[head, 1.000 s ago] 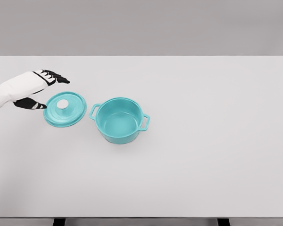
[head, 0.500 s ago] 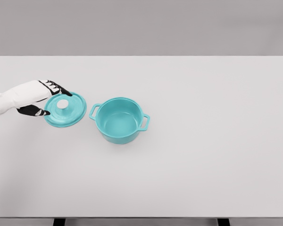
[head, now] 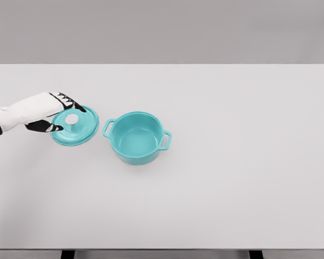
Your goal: Cover the pot with left arm
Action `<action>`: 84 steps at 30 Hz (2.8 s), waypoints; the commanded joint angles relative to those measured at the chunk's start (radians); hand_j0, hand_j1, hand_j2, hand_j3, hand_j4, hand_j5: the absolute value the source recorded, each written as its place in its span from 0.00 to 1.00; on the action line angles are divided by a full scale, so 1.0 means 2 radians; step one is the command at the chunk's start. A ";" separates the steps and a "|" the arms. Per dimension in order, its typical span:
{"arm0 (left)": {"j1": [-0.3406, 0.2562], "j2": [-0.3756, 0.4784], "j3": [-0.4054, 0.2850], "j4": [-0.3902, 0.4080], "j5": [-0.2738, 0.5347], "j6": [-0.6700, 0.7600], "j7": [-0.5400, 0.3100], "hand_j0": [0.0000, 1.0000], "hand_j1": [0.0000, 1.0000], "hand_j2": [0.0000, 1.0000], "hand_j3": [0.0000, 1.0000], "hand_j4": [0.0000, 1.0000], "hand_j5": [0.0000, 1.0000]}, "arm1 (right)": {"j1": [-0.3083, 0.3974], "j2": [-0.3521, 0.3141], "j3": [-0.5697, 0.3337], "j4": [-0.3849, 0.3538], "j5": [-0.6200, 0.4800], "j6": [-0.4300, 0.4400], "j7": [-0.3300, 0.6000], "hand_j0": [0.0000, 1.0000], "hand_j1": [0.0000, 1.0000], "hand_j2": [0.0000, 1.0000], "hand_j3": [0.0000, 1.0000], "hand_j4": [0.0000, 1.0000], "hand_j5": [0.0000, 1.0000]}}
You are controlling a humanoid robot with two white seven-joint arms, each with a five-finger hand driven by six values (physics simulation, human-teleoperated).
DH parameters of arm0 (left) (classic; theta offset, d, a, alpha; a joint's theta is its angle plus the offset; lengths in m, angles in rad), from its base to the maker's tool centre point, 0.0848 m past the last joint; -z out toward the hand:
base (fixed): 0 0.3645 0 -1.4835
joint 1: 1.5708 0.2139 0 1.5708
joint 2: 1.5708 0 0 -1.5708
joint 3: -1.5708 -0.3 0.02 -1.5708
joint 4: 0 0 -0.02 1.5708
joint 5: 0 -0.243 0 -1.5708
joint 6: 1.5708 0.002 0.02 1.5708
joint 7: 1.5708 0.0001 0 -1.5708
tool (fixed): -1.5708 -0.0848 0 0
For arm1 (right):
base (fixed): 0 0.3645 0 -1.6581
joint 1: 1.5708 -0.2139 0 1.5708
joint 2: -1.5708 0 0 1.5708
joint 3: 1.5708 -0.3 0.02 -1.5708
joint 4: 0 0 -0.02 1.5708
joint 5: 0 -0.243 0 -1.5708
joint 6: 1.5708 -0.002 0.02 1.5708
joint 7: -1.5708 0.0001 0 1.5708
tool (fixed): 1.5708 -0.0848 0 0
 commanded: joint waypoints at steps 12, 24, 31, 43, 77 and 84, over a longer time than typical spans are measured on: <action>-0.004 -0.025 0.001 0.030 -0.015 0.000 0.000 0.77 0.77 0.77 0.77 0.77 0.77 | 0.000 0.000 0.000 0.000 0.000 0.000 0.000 1.00 1.00 1.00 1.00 1.00 1.00; -0.008 -0.039 0.001 0.052 -0.029 0.000 0.000 0.74 0.74 0.74 0.74 0.74 0.74 | 0.000 0.000 0.000 0.000 0.000 0.000 0.000 1.00 1.00 1.00 1.00 1.00 1.00; -0.008 -0.049 0.001 0.065 -0.031 0.000 0.000 0.74 0.74 0.74 0.74 0.74 0.74 | 0.000 0.000 0.000 0.000 0.000 0.000 0.000 1.00 1.00 1.00 1.00 1.00 1.00; -0.008 -0.054 0.001 0.071 -0.032 0.000 0.000 0.70 0.70 0.70 0.70 0.70 0.70 | 0.000 0.000 0.000 0.000 0.000 0.000 0.000 1.00 1.00 1.00 1.00 1.00 1.00; -0.008 -0.057 0.001 0.079 -0.037 0.000 0.002 0.52 0.52 0.52 0.52 0.52 0.52 | 0.000 0.000 0.000 0.000 0.000 0.000 0.000 1.00 1.00 1.00 1.00 1.00 1.00; -0.014 -0.057 0.002 0.074 -0.034 0.000 0.002 0.51 0.51 0.51 0.51 0.51 0.51 | 0.000 0.000 0.000 0.000 0.000 0.000 0.000 1.00 1.00 1.00 1.00 1.00 1.00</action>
